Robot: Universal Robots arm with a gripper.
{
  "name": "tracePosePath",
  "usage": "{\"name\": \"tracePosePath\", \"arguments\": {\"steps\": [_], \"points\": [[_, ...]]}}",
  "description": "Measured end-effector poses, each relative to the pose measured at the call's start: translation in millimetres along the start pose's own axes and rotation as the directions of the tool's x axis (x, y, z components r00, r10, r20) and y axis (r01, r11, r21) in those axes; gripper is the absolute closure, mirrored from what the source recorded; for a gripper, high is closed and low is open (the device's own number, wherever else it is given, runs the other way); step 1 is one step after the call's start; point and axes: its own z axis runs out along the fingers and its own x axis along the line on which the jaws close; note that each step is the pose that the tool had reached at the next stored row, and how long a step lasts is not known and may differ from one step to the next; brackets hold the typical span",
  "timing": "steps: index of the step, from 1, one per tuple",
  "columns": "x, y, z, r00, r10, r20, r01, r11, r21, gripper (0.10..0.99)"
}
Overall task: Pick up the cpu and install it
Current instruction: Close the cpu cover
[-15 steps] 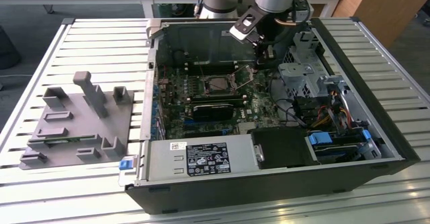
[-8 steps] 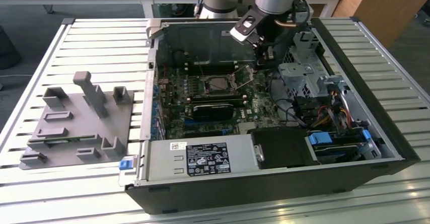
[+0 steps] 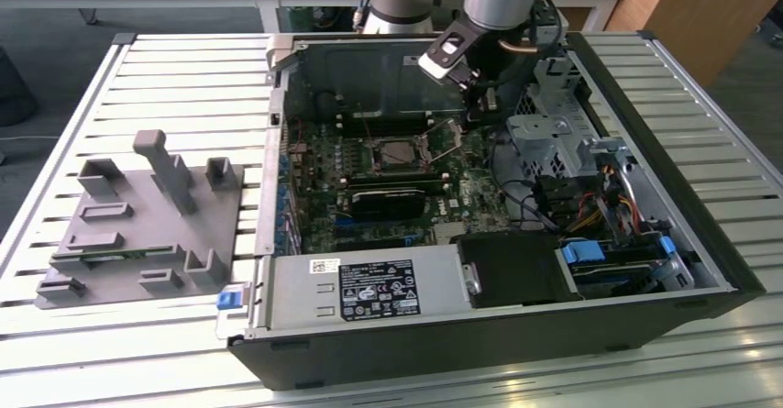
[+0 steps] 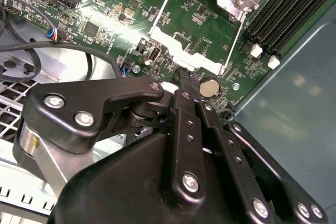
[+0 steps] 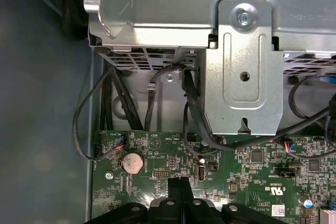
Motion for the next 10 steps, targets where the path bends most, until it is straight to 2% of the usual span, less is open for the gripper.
{"name": "tracePosePath", "arguments": {"steps": [10], "points": [[0.1, 1.5, 1.0, 1.0000, 0.000, -0.0004, 0.000, 1.0000, 0.002, 0.980]]}}
